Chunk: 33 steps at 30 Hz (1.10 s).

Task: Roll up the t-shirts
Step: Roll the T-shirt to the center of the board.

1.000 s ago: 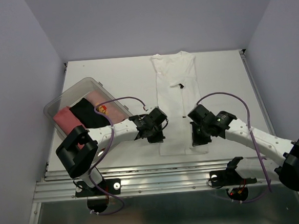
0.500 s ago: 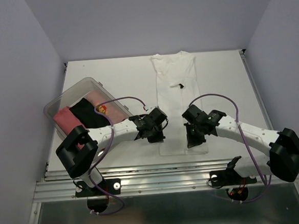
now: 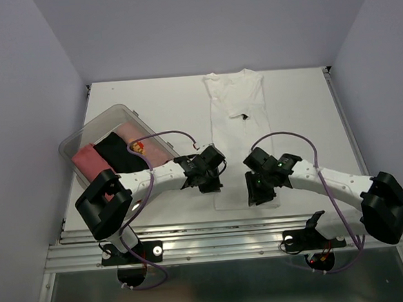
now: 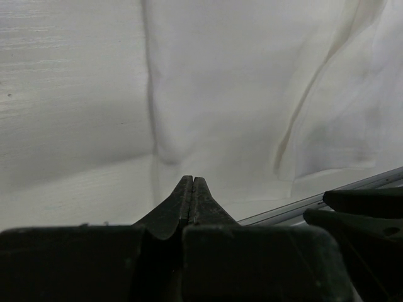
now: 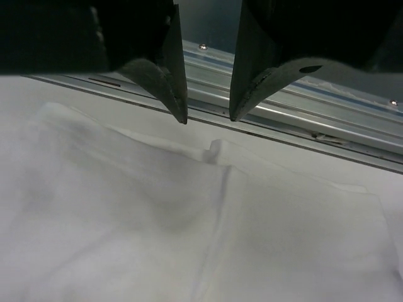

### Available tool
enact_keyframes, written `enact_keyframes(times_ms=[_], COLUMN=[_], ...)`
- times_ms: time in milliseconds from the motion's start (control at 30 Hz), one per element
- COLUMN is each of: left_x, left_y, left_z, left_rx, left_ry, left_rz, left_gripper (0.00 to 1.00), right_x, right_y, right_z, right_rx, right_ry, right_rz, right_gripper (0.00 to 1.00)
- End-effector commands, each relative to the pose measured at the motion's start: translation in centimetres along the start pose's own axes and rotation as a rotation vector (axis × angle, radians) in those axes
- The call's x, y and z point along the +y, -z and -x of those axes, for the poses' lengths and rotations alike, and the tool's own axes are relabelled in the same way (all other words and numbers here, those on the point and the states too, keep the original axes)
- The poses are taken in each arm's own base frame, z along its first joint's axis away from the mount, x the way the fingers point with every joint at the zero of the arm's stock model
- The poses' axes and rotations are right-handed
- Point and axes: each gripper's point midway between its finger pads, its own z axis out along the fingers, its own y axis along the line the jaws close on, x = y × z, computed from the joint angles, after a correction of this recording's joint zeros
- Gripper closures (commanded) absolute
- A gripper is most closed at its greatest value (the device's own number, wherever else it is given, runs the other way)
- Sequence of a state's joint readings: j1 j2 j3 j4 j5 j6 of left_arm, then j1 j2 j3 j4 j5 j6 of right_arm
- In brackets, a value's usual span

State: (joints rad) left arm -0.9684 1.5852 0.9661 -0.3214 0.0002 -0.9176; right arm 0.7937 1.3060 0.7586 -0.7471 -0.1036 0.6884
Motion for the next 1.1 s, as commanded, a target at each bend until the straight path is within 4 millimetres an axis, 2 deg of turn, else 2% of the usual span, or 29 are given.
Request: enact_keyframes(times_ms=[0, 100, 167, 200, 233, 300, 333, 433, 467, 567, 867, 1067], left_x=[-0.3, -0.8, -2.2, -2.6, -4.1, -5.0, -6.2, -7.6, -7.9, -8.3, -8.1, -7.1], left_y=[0.6, 0.9, 1.4, 1.3, 1.8, 1.4, 1.6, 0.8, 0.5, -0.5, -1.7, -1.9], left_z=[0.4, 0.7, 1.0, 0.8, 0.9, 0.3, 0.1, -1.0, -1.4, -2.1, -2.0, -2.0], left_rx=[-0.017, -0.027, -0.043, -0.038, -0.044, -0.028, -0.029, 0.021, 0.031, 0.063, 0.07, 0.072], left_ry=[-0.007, -0.022, -0.061, -0.082, -0.123, -0.165, -0.201, -0.245, -0.255, -0.266, -0.262, -0.243], left_rz=[-0.016, -0.03, -0.059, -0.063, -0.09, -0.094, -0.113, -0.138, -0.143, -0.15, -0.123, -0.099], left_gripper=[1.0, 1.0, 1.0, 1.0, 1.0, 1.0, 0.96, 0.76, 0.73, 0.67, 0.74, 0.77], right_x=[-0.7, -3.1, -5.3, -5.8, -6.5, -7.6, -7.7, -8.8, -9.2, -10.0, -9.9, -10.0], right_y=[3.0, 3.9, 3.6, 3.7, 3.7, 3.3, 3.7, 3.7, 3.6, 2.5, 0.2, -0.1], right_z=[3.0, 3.6, 2.9, 2.9, 2.7, 2.2, 2.4, 2.4, 2.3, 1.3, 0.8, 0.9], right_rx=[-0.2, -0.278, -0.276, -0.298, -0.3, -0.317, -0.336, -0.361, -0.36, -0.333, -0.285, -0.297], right_ry=[-0.061, -0.187, -0.267, -0.325, -0.358, -0.432, -0.456, -0.538, -0.555, -0.598, -0.561, -0.562], right_rz=[-0.059, -0.125, -0.19, -0.21, -0.225, -0.253, -0.24, -0.253, -0.26, -0.277, -0.261, -0.255], right_gripper=[0.65, 0.73, 0.72, 0.7, 0.68, 0.66, 0.65, 0.6, 0.56, 0.55, 0.57, 0.69])
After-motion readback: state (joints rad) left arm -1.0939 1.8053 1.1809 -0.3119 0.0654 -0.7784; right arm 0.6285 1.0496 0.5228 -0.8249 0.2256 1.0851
